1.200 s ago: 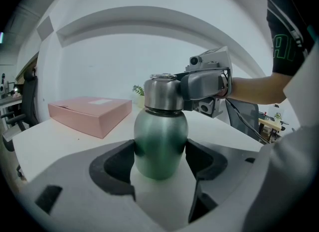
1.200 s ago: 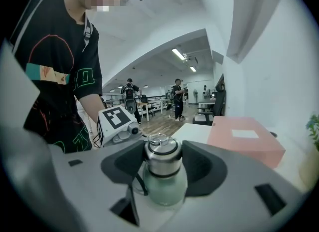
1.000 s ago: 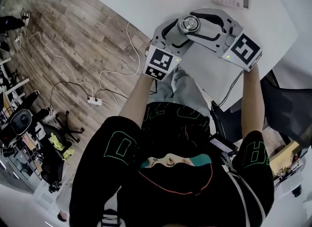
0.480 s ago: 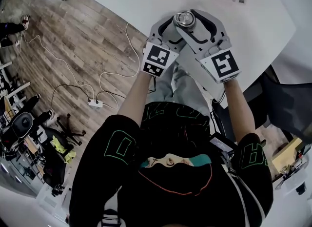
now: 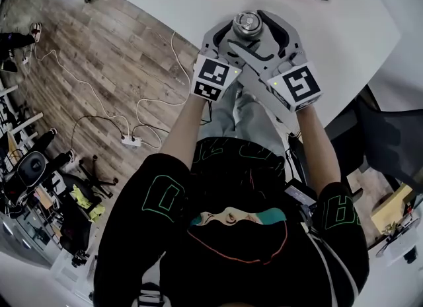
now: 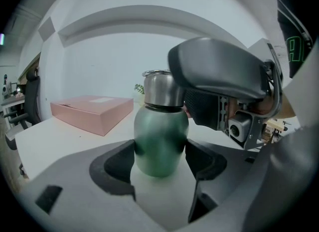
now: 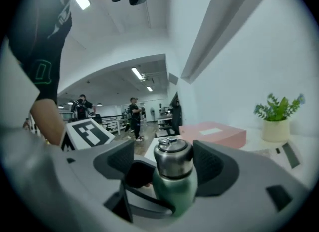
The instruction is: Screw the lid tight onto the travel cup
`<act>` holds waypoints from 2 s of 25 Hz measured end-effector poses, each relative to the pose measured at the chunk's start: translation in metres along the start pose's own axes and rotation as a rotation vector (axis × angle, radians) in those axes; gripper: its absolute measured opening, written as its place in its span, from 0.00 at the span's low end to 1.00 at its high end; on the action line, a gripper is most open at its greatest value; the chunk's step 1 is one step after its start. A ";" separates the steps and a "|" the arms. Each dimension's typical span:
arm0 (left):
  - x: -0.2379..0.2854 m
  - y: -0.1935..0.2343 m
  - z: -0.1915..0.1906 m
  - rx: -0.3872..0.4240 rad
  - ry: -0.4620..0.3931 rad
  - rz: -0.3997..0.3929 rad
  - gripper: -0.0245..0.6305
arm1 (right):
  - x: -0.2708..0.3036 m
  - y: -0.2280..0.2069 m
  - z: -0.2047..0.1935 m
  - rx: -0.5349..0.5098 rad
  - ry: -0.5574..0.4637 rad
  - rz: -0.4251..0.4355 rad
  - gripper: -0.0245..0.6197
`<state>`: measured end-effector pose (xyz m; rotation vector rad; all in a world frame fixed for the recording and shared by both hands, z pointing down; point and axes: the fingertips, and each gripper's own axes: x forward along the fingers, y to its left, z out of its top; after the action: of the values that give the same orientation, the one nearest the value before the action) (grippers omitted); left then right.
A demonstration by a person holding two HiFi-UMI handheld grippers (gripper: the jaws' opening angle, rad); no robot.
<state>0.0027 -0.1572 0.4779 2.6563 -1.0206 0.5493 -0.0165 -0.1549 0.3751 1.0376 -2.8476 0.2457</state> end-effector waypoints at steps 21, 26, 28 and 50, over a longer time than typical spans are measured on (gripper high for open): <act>0.002 -0.004 0.003 0.002 -0.005 -0.020 0.54 | -0.005 0.003 -0.006 -0.127 0.280 0.567 0.55; 0.000 -0.002 0.001 0.002 -0.003 -0.020 0.54 | -0.003 -0.002 -0.006 -0.119 0.285 0.579 0.41; 0.001 -0.002 0.001 0.002 -0.003 -0.018 0.54 | -0.002 -0.005 -0.006 -0.133 0.268 0.562 0.41; 0.003 0.005 -0.006 0.009 0.005 0.004 0.54 | 0.005 -0.016 -0.012 -0.033 0.054 -0.063 0.42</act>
<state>0.0000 -0.1609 0.4851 2.6600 -1.0249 0.5620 -0.0092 -0.1682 0.3899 1.0952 -2.7563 0.2180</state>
